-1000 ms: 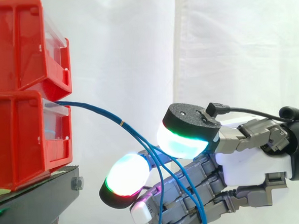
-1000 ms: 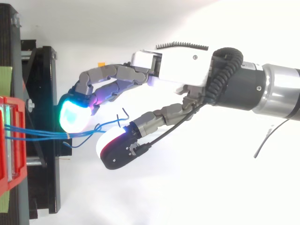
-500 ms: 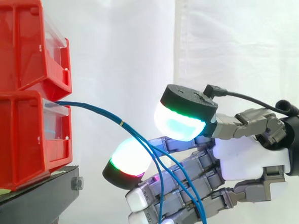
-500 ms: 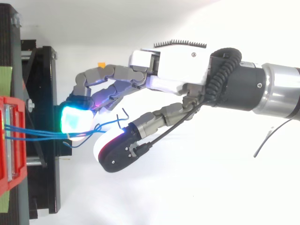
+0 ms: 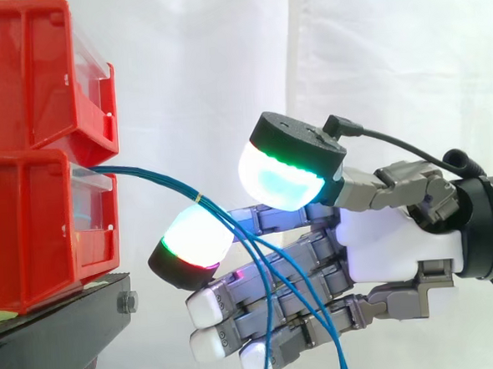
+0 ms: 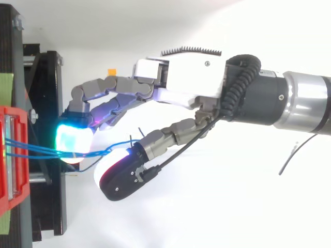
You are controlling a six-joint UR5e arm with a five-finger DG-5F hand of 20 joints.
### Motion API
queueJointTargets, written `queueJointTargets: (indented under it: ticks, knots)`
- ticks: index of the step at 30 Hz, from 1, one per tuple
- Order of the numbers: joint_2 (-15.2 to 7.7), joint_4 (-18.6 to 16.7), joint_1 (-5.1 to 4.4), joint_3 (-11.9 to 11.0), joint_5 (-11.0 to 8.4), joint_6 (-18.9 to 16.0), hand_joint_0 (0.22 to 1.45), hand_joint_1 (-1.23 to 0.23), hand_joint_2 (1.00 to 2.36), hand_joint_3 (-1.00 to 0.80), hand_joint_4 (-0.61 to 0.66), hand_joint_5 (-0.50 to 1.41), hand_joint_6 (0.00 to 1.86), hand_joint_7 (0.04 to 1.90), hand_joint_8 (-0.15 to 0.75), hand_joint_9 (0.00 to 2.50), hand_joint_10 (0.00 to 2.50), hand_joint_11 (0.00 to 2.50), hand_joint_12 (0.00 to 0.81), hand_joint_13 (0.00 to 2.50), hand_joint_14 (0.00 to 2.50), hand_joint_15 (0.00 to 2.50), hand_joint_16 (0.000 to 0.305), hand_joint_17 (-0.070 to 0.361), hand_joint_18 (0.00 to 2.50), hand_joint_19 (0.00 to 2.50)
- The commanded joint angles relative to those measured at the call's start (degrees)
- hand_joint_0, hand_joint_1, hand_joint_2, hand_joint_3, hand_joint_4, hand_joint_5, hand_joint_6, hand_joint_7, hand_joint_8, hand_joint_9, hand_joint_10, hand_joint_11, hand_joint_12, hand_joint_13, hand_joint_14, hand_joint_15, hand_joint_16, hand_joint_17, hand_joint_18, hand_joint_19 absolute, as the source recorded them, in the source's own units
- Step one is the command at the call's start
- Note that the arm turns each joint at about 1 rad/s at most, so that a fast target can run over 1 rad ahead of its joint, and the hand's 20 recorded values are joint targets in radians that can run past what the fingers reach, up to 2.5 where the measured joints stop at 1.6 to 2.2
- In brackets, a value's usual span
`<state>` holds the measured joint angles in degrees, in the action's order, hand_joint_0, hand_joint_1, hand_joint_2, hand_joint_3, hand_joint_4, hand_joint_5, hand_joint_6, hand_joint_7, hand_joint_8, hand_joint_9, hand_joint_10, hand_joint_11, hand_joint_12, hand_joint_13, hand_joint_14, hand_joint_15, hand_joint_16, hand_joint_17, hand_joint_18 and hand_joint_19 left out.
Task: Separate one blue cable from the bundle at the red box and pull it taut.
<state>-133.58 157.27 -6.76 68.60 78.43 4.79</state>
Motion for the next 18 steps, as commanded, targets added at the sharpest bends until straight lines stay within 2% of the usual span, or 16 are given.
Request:
queueJointTargets:
  ticks: [1,8,18]
  knots:
    - [-0.8,-0.8,-0.1,-0.2,-0.21,0.3,0.55,-0.72,1.0,-0.5,0.14,-0.16,0.5,1.18,0.271,0.62,0.02,0.59,0.354,0.55,0.02,0.45,0.049,0.111,0.5,0.62]
    - [-2.4,-2.1,-0.18,-1.0,0.05,0.1,0.53,-0.65,1.0,-0.5,0.15,-0.17,0.5,1.17,0.274,0.62,0.02,0.58,0.356,0.55,0.02,0.46,0.05,0.113,0.5,0.64]
    - [-2.4,-1.5,-0.18,-2.2,0.58,0.0,0.53,-0.56,1.0,-0.5,0.12,-0.16,0.5,1.18,0.276,0.64,0.02,0.59,0.363,0.56,0.02,0.47,0.052,0.117,0.51,0.65]
